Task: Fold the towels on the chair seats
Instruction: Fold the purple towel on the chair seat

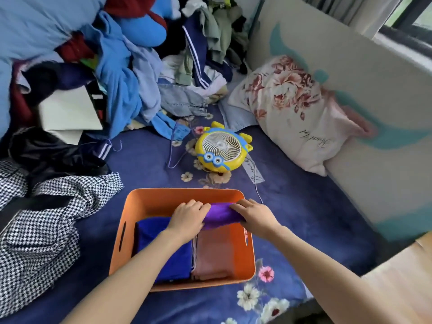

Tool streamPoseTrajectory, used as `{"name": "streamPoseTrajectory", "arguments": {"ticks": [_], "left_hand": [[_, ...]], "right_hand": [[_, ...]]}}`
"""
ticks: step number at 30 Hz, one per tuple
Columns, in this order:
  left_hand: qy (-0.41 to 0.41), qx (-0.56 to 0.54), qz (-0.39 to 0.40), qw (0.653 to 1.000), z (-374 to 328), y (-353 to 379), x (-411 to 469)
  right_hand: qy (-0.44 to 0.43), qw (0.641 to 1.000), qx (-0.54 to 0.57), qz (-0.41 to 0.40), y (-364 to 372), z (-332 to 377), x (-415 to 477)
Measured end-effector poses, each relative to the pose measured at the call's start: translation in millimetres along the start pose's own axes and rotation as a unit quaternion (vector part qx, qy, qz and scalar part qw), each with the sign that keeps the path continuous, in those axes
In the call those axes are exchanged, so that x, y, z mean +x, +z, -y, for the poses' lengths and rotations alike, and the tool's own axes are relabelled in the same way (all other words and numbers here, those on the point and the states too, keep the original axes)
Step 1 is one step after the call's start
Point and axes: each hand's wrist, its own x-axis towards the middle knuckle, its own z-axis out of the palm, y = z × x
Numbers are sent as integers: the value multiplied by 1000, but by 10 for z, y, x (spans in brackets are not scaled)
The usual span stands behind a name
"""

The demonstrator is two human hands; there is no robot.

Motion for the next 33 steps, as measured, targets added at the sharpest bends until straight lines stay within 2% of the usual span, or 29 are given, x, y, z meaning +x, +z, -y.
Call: {"name": "streamPoseTrajectory", "arguments": {"ticks": [2,4,5,7,9,11,17,24,29,33], "left_hand": [[-20,-38,15,999,-22,291,26],[-35,-67,84,994,-74,529,-51],[-42,-79,132,987,-101,688,-113],[-34,-91,274,957,-170,1083,-258],[-29,-100,405,909,-230,1358,-369],[-37,-112,443,889,-264,1494,-417],[-40,-105,431,895,-267,1640,-386],[-42,-75,457,885,-381,1608,-367],[-79,-97,411,903,-334,1392,-467],[-110,-107,366,918,-228,1158,-666]], "right_hand": [[-31,999,-28,26,198,-78,103],[-39,994,-72,72,418,-18,157],[-38,989,-77,124,557,44,197],[-37,963,-84,252,954,158,216],[-24,922,-79,379,1285,249,203],[-17,903,-75,423,1532,304,187],[-1,904,-49,426,1762,327,276],[5,893,-43,449,1673,307,227],[29,909,13,416,1439,293,108],[56,928,15,367,1120,331,-31]]}}
